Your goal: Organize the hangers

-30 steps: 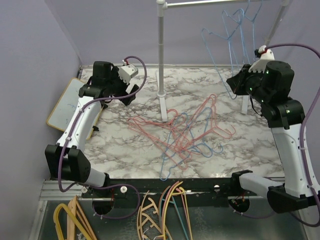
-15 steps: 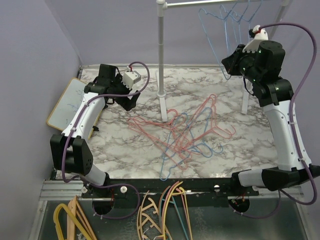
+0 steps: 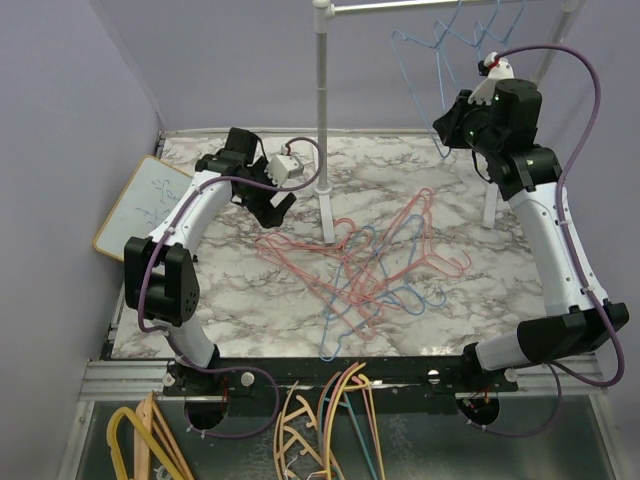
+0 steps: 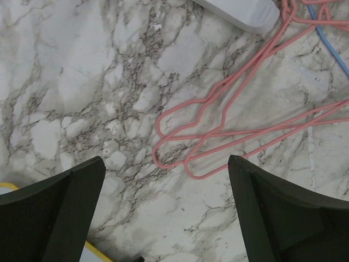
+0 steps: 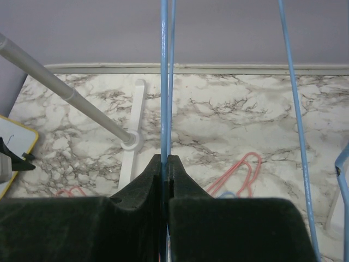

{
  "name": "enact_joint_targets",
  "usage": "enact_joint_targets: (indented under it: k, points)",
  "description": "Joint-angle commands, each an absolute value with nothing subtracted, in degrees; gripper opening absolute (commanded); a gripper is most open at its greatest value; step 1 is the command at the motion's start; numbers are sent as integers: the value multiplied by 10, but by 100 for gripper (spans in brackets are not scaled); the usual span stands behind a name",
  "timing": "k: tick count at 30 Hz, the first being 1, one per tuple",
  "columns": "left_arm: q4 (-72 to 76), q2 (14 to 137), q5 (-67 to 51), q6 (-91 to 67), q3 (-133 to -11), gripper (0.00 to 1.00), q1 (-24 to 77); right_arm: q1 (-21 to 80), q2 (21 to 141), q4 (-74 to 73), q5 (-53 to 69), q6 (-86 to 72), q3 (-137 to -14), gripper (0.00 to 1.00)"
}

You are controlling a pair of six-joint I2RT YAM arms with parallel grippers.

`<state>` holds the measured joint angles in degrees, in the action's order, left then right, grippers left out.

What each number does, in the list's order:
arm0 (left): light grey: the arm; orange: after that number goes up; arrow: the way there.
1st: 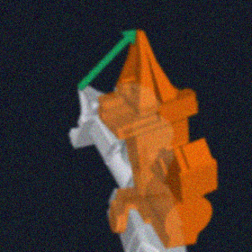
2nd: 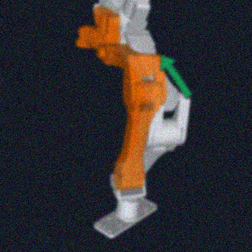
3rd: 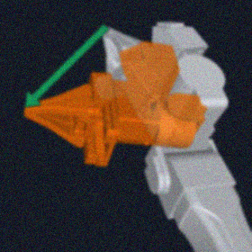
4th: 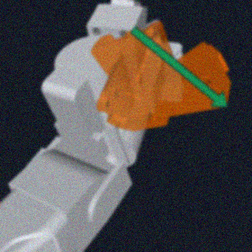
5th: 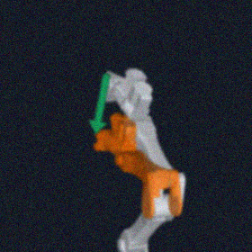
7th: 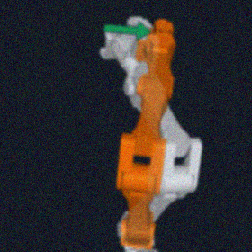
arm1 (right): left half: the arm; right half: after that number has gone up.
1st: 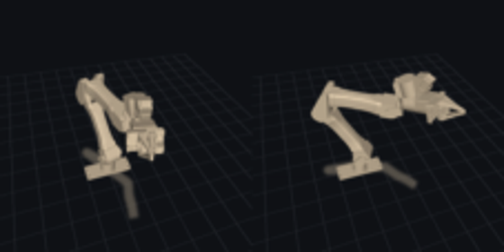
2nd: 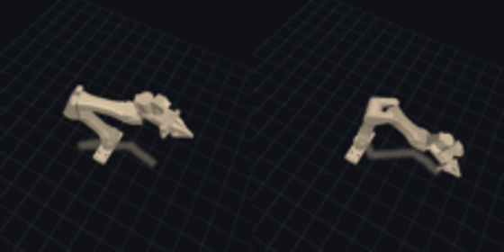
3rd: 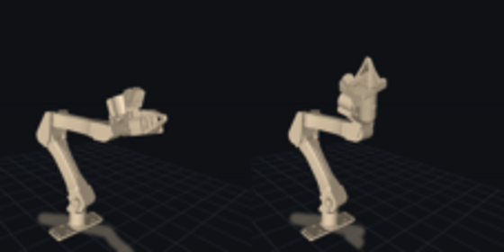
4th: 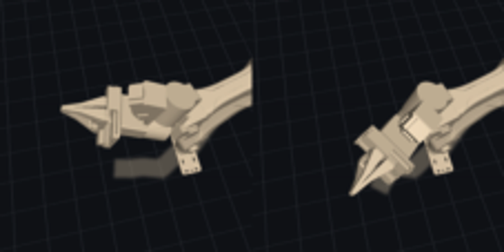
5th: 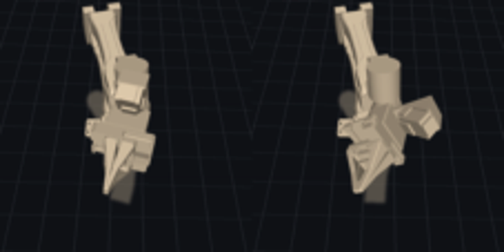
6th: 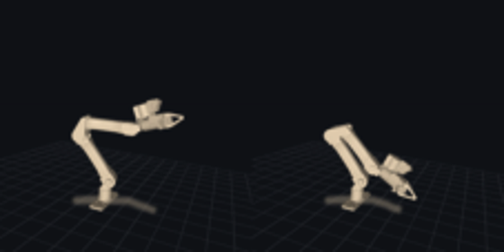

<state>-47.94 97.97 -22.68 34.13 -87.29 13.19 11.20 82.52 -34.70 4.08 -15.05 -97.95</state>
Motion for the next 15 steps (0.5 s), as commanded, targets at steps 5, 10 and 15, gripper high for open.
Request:
enact_joint_targets:
  k: [5, 10, 15]
  points:
    - [-431, 1009, -267, 395, -810, 99, 156, 111, 812, -325, -34, -126, -964, 1]
    - [-446, 1061, -309, 422, -822, 95, 171, 110, 812, -343, -53, -120, -966, 5]
    - [-398, 1067, -283, 395, -798, 86, 194, 110, 772, -340, -50, -117, -950, 58]
